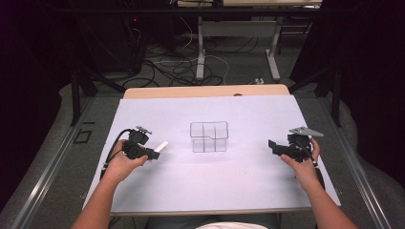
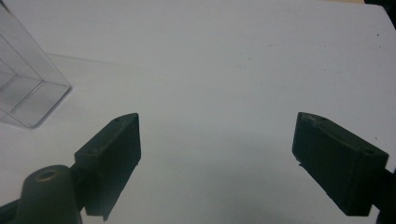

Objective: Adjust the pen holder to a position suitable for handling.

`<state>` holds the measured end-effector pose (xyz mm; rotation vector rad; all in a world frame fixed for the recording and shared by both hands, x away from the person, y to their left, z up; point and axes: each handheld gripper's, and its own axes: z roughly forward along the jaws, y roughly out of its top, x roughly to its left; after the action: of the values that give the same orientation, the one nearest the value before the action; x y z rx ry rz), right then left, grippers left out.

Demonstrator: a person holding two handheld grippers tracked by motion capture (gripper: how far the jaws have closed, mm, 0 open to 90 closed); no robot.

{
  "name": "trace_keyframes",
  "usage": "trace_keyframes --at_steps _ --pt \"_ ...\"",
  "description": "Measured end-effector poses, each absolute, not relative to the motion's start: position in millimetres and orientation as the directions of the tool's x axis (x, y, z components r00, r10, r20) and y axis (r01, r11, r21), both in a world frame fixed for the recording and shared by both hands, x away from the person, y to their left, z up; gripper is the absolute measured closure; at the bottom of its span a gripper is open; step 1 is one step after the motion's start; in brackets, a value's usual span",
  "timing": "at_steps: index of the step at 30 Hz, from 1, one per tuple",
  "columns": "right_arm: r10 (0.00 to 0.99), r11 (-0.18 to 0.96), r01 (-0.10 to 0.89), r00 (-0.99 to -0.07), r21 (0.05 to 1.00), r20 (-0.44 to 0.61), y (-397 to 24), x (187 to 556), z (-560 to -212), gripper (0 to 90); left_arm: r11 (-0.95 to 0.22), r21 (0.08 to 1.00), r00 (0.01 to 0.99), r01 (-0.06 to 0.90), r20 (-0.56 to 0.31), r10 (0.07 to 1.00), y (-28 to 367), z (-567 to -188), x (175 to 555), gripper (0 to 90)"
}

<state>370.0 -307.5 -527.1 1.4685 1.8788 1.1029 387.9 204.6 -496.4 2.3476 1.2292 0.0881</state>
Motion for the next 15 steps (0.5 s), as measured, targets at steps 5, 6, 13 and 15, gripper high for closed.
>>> trace_keyframes --at_steps 5,6,13,15 --pt "0.938 0.179 0.493 -0.348 0.851 0.005 -297.0 366.7 -524.0 15.9 -0.497 0.452 0.621 0.741 -0.177 0.764 191.4 -491.4 384.1 67.1" --pt "0.933 0.205 0.482 -0.360 0.852 -0.021 -295.4 366.2 -523.4 16.5 -0.500 0.452 0.626 0.739 -0.184 0.758 188.4 -491.1 383.3 67.1" --pt "0.906 0.271 0.433 -0.415 0.860 -0.076 -282.6 362.3 -517.7 22.6 -0.507 0.450 0.642 0.735 -0.221 0.735 164.1 -493.5 378.2 67.1" --pt "0.894 0.285 0.424 -0.442 0.860 -0.079 -277.9 360.1 -514.9 27.4 -0.510 0.453 0.648 0.732 -0.229 0.727 159.0 -494.0 377.3 67.1"
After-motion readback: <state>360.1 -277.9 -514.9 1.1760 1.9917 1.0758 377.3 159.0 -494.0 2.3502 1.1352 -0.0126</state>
